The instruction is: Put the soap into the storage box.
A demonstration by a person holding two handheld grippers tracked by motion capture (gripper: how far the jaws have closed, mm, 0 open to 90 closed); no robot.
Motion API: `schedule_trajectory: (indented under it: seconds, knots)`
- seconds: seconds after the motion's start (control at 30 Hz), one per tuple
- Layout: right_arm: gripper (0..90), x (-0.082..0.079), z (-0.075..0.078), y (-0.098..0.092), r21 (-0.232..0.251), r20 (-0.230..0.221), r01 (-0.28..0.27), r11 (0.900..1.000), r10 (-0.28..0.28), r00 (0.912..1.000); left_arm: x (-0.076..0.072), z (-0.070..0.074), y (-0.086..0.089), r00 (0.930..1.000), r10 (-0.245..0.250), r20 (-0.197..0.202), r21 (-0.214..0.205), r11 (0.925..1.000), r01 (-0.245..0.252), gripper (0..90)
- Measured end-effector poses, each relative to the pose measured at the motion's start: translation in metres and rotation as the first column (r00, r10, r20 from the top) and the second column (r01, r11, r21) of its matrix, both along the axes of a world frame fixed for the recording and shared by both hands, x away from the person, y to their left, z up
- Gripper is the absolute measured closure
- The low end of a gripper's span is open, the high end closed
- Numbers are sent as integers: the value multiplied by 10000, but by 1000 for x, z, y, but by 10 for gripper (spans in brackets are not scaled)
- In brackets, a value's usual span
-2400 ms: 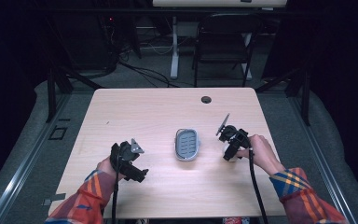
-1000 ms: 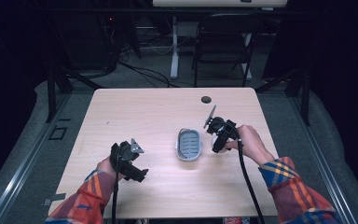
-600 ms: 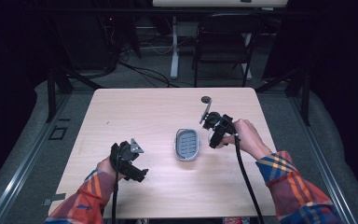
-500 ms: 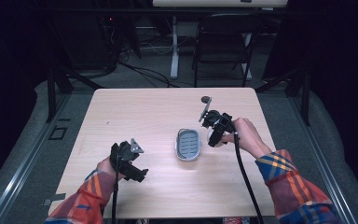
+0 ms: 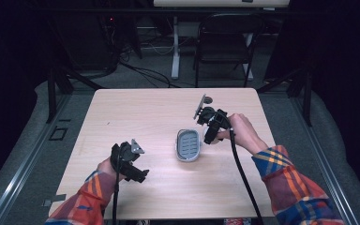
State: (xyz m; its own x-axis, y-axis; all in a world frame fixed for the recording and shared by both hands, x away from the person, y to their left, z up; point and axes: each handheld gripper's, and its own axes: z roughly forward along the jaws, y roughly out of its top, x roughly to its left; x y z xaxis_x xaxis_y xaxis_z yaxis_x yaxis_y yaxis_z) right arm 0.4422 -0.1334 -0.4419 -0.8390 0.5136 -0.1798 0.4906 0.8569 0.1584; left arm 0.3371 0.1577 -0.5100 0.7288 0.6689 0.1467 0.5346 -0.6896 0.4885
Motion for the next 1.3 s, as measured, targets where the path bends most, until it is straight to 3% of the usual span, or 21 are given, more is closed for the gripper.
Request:
schedule_trajectory:
  seconds: [0.3, 0.7, 1.3]
  knots:
    - [236, 4, 7, 16, 33, 48, -257, 9997, 257, 9997, 0, 0, 0, 10000, -17, 7, 1, 10000, 17, 2]
    - [236, 7, 4, 37, -9, -44, -591, 9983, 591, 9982, 0, 0, 0, 10000, -28, -2, 4, 10000, 28, 2]
    - [236, 13, -10, 64, -232, -337, -1035, 9944, 1026, 9941, -1, 0, 0, 10000, -32, 4, -6, 10000, 32, 2]
